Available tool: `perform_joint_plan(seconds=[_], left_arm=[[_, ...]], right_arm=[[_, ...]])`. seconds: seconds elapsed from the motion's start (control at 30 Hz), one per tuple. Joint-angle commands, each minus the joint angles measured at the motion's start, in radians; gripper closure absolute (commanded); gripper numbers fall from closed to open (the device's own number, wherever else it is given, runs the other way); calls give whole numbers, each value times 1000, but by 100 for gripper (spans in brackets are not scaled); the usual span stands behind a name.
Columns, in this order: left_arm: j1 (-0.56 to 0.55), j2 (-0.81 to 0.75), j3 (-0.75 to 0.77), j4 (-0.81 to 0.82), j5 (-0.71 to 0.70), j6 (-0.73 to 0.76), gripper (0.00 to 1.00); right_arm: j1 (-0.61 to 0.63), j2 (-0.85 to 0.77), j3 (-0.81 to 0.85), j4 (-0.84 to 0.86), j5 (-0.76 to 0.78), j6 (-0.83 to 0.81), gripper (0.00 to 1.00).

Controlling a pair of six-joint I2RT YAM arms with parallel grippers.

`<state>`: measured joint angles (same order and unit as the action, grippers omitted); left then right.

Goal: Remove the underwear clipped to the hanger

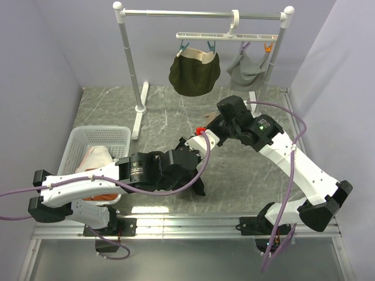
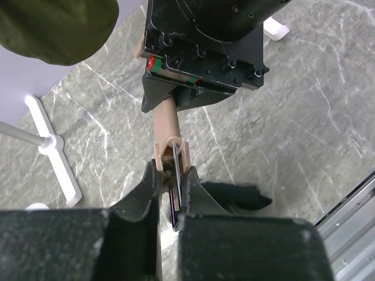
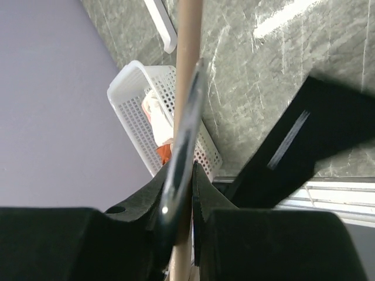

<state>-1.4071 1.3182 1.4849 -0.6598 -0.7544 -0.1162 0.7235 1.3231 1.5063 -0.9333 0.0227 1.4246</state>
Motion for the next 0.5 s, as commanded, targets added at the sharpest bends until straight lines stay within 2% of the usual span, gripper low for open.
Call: perform_joint_plan(seconds=[0.0,0.17,0.2,0.23,0.27,0.3,0.33,0.47], left_arm=[[-9,-31,2,60,7,-20,100],[-7,-69,-11,92,27,-46,97],[-7,-86,-12,94,26,-72,83],[-9,-97,-15,101,26,-89,62],[-9,-132,-23,111,29,-108,32],[-7,-155,-46,124,36,-138,18],[-9,-181,-64,159,49,-151,1],[-7,-284,-156,155,164,-195,1]], right_arm=[[-2,-48,-6,85,-20,14,100],[-13,-56,-14,83,-18,8,100],[-16,-56,-17,83,-21,4,100],[-22,-61,-23,82,-20,2,100],[-35,-68,-26,82,-21,-1,100],[-42,-73,-34,80,-20,-6,100],[-50,-81,-40,82,-20,-16,100],[-97,-137,-92,61,-20,-65,100]])
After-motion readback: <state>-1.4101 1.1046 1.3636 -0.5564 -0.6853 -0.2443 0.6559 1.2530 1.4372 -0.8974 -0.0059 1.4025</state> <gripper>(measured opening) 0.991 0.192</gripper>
